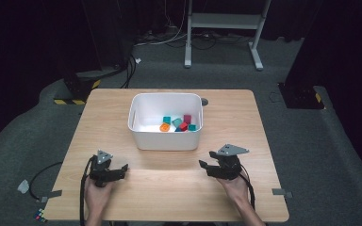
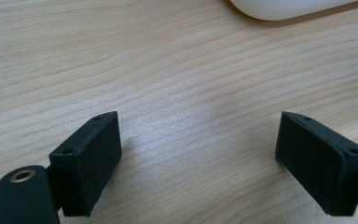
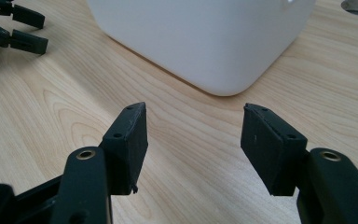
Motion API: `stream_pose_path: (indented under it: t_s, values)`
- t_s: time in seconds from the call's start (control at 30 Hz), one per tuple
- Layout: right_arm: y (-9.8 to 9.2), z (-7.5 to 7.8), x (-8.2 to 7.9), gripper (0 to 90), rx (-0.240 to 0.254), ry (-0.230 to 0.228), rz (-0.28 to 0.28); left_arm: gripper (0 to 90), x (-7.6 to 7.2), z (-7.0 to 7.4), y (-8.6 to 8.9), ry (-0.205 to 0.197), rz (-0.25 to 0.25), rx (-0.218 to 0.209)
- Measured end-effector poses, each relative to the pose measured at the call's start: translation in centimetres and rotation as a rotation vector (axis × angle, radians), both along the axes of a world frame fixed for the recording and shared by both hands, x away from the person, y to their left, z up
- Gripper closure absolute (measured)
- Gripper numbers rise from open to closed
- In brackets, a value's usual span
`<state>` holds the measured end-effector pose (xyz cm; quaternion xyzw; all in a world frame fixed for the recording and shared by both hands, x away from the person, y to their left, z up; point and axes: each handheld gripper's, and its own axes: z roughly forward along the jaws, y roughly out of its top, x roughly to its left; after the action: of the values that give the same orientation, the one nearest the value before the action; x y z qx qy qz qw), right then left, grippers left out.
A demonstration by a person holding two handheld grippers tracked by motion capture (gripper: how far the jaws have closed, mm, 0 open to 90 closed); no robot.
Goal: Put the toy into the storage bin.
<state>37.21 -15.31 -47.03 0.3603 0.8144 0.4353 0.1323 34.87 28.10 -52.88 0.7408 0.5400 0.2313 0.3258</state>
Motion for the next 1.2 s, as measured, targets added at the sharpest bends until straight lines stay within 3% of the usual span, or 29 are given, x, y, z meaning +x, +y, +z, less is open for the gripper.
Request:
stream_pose_path:
  t_s: [0.6,1.2]
  values:
    - [0.1,-1.8,0.3,41.2,-0.024,0.022,-0.021,14.4,0.0,0.0,0.0,0.0,0.0,0.0]
    - [0.7,-3.7,0.6,41.1,-0.082,0.049,-0.024,14.4,0.0,0.0,0.0,0.0,0.0,0.0]
